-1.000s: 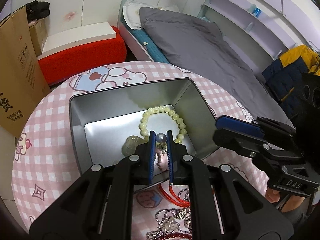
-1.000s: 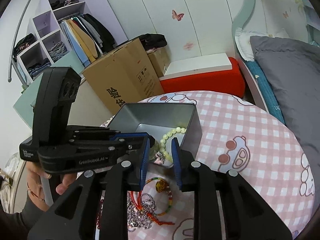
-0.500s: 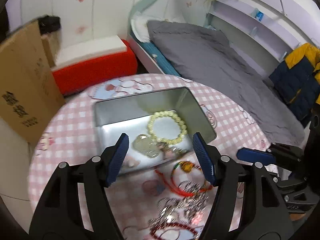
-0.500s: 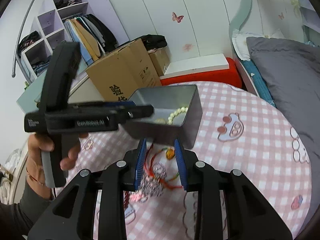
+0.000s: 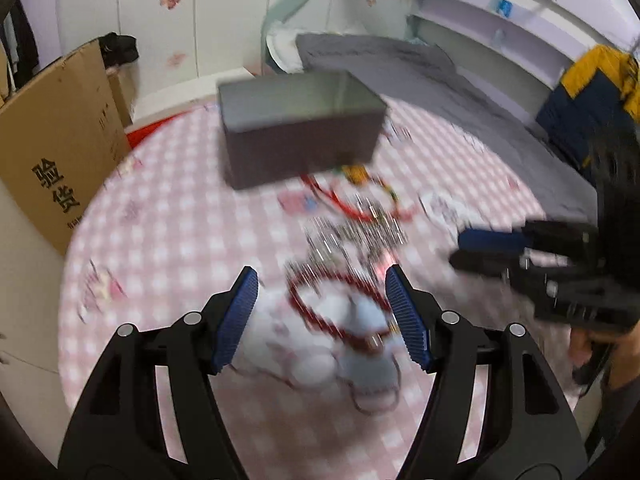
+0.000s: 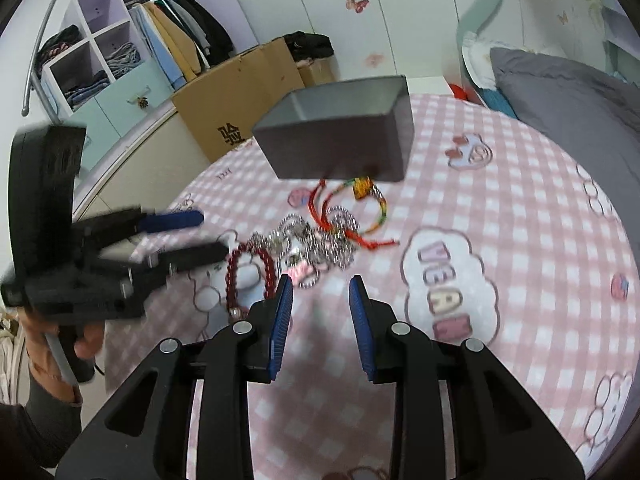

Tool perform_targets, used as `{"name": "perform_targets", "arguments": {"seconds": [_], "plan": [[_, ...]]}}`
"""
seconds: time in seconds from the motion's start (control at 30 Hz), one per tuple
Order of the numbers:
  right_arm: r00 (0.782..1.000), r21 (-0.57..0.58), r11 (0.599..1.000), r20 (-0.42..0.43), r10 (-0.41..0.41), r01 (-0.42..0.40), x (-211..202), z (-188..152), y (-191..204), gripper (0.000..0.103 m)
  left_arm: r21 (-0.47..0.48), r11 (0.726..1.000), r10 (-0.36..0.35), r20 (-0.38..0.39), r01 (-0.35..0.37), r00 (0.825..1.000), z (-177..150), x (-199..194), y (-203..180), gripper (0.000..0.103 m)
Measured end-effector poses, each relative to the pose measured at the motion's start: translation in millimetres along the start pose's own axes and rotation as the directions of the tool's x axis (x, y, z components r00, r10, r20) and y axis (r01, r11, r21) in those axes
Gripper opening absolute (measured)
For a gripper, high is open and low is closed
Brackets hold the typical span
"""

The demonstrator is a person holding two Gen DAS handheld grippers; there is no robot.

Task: Organize jewelry
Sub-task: 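Move both tools back over the pile, left tool toward the red bead bracelet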

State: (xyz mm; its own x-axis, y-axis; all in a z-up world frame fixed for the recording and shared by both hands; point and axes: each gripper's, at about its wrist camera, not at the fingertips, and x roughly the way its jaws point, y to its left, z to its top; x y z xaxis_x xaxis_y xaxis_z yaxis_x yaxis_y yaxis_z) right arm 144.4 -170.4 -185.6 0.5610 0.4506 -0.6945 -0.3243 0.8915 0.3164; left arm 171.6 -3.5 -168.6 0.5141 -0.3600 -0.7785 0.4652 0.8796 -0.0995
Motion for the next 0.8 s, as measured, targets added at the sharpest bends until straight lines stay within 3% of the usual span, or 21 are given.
{"name": "perform_targets", "arguments": {"seconds": [0.13,0.27,0.5,0.57,0.67,0.8], "plan": [[1.000,0.011,1.000,-0.004,-0.002,0.002,-3.1,-8.7,0.5,0.029,0.017,0.999,-0.038,-0.025,0.038,0.999,-15.2,8.8,-17.4,0.066],[1.000,0.012,1.000,-0.004,-0.001,0.001,-7.0,-12.1,1.4,0.031,0.052,0.999,-0.005,-0.028,0.007,1.000,-18.4,14.9,-26.8,0.065],[1.000,0.011,1.000,-0.003,-0.001,0.001,-6.7,-11.9,3.1,0.032,0.166,0.981,0.110,-0.026,-0.104,0.994,-23.9,24.2,-44.0,0.042],[1.000,0.005,1.000,-0.006,-0.005,0.005,-3.9,-9.8,5.6,0.032,0.177,0.976,0.134,-0.017,-0.129,0.991,-23.8,24.3,-44.1,0.029],[1.000,-0.013,1.000,-0.013,-0.011,0.010,2.5,-7.1,10.5,0.032,0.127,0.982,0.141,-0.008,-0.139,0.990,-21.8,21.2,-32.7,0.013],[0.999,-0.051,0.998,-0.024,-0.031,0.030,14.9,-2.9,22.7,0.032,0.002,0.995,0.097,0.007,-0.097,0.995,-22.3,10.7,-3.7,0.008]]}}
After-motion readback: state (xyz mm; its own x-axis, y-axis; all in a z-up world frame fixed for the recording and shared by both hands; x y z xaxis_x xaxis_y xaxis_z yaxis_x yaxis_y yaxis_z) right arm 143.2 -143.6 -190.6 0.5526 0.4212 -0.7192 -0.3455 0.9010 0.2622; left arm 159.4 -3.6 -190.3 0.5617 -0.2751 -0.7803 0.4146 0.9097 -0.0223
